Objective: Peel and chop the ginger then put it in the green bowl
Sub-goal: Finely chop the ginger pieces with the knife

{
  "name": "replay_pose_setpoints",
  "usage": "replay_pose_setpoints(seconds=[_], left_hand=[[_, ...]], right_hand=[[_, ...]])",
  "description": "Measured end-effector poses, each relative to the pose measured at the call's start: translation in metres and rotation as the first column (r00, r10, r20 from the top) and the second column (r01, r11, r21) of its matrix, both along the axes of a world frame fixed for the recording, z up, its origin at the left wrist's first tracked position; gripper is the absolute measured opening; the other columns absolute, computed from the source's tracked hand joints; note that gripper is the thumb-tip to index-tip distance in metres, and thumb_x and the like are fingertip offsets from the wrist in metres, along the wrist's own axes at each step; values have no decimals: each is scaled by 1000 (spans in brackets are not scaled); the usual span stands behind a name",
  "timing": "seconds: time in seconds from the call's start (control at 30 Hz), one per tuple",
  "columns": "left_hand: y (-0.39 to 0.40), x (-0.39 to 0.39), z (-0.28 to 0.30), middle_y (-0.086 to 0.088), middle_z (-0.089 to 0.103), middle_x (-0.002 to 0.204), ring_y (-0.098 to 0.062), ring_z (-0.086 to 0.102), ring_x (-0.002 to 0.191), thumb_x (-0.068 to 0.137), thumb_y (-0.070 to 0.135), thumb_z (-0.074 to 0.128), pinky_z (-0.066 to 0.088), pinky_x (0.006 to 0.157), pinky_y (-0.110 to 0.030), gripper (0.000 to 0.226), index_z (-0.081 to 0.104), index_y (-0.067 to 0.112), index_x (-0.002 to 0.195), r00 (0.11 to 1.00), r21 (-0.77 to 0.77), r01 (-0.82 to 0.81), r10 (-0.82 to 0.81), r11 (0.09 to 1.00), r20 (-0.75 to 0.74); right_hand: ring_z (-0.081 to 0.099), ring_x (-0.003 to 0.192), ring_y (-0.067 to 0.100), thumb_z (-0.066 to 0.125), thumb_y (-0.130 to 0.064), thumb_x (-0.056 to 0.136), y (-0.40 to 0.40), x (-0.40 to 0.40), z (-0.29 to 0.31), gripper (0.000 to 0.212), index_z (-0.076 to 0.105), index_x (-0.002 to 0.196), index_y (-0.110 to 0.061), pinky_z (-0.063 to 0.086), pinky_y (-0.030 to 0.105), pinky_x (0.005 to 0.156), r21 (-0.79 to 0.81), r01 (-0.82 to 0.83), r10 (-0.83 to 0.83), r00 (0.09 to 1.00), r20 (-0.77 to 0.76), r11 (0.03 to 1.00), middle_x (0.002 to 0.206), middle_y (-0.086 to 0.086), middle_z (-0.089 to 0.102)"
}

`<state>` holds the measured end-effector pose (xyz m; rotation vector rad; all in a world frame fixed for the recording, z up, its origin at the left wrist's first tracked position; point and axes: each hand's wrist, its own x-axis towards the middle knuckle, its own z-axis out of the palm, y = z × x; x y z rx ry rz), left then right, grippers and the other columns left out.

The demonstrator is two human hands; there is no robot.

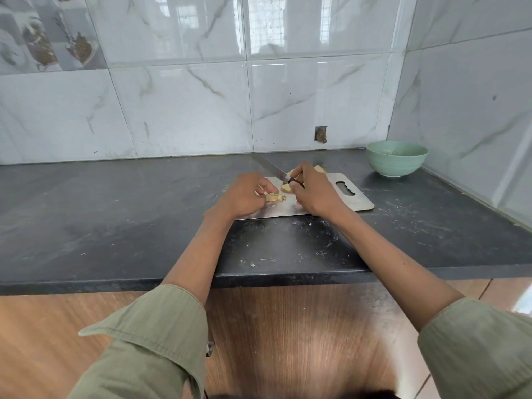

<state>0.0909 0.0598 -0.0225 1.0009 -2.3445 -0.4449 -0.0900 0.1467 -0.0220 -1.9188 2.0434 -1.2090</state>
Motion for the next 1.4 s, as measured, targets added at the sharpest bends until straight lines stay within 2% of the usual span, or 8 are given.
replay_pose_setpoints(seconds=[0.17,0.33,0.5,0.7,0.87,1.0,1.2,1.4], left_hand=[[1,0,2,4,75,100,-10,66,87,81,-3,67,47,69,-8,32,80,15,104,1000,14,3,-3,1000,-27],[4,0,3,4,77,98,-13,70,86,78,1,68,52,72,-15,28,80,22,91,997,39,-38,41,999,-62],[6,0,4,5,78,94,-12,72,84,78,0,68,51,67,-12,28,80,21,92,995,50,-33,37,998,-89],[5,0,3,4,76,88,-11,72,82,83,-2,66,53,70,-15,31,81,15,103,997,70,12,-7,997,-71],[6,-1,3,9,75,85,-10,72,84,83,1,69,46,64,-2,31,82,18,106,998,79,15,-10,997,-67],[5,-2,3,12,74,86,-10,72,89,83,18,81,52,78,-17,23,82,21,106,998,76,25,-21,997,-58],[4,-5,-1,10,75,82,-11,69,77,81,25,86,48,66,-18,12,83,21,91,995,41,8,-4,999,-98],[-1,-5,-4,8,71,110,-5,68,81,81,26,86,46,65,-8,27,80,22,107,997,-13,22,-23,1000,-71]], right_hand=[[53,74,21,68,-13,83,-3,1,-2,19,65,100,-5,37,32,62,90,-8,14,998,-68,996,74,-2,55],[54,65,24,70,-21,81,-12,3,-7,17,67,76,-5,32,31,53,103,32,-21,994,-108,994,62,5,56],[62,71,24,71,-24,82,-15,4,-8,13,74,82,-12,44,32,58,113,66,-56,994,-93,991,72,7,67],[62,70,23,70,-27,81,-15,5,-8,14,73,82,-13,37,28,54,129,105,-94,992,-83,986,68,3,65],[54,61,19,69,-24,81,-14,6,-6,16,66,72,-12,34,28,53,148,104,-93,993,-75,984,59,0,55],[45,54,16,69,-19,81,-14,4,-6,32,48,57,-18,27,29,52,147,90,-86,996,-35,985,54,-1,46],[52,61,21,62,-28,94,-10,1,-3,41,66,84,12,34,32,61,96,36,-52,985,166,995,65,10,55],[71,81,37,51,-22,97,-4,3,-5,26,64,89,0,58,47,78,74,49,-64,973,222,996,89,20,74]])
